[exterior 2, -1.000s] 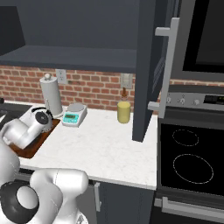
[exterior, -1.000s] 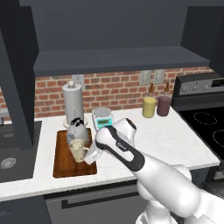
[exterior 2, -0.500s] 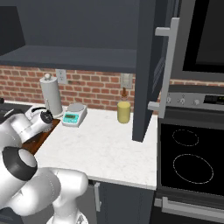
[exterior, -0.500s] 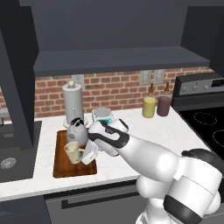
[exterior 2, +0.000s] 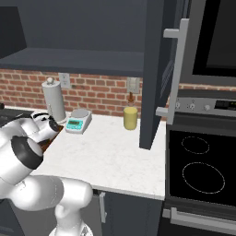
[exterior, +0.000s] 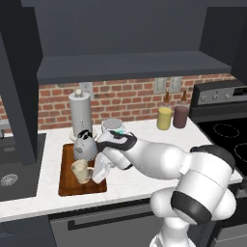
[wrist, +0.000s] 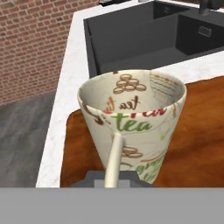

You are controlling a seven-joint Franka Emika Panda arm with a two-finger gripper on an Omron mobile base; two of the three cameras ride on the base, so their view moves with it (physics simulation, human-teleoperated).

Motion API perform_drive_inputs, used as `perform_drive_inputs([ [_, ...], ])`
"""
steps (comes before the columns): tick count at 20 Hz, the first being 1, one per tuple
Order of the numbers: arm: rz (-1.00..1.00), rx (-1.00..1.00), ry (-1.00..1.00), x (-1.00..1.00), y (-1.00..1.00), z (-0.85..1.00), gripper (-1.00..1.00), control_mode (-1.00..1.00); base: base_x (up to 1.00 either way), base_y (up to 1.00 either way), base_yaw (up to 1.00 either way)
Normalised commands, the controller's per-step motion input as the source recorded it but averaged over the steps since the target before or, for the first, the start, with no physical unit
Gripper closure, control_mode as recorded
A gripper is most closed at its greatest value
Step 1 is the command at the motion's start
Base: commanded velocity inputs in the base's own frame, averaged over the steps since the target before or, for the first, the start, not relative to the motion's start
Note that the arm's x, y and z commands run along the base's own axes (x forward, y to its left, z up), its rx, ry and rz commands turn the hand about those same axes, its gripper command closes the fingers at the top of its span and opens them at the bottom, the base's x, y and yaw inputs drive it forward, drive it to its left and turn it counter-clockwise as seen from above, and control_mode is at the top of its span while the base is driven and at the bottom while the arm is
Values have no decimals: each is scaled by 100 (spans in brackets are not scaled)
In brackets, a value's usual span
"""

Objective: Pick the kettle from the counter and place it on the tray. Then pick the mug from the cabinet and place it on the tray. Then close the cabinet doors.

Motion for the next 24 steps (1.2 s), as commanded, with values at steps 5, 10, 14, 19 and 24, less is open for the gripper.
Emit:
perform_drive_inputs([
  [5,3,0,-3,0,1,-12,100,-100,0,0,0],
  [10,0,0,-5,6,9,-10,100,-100,0,0,0],
  [14,0,0,-9,8,9,-15,100,-100,0,0,0],
  [19,0,0,-7,1,1,-11,100,-100,0,0,0],
  [24,0,0,0,0,0,-3,-100,-100,0,0,0],
])
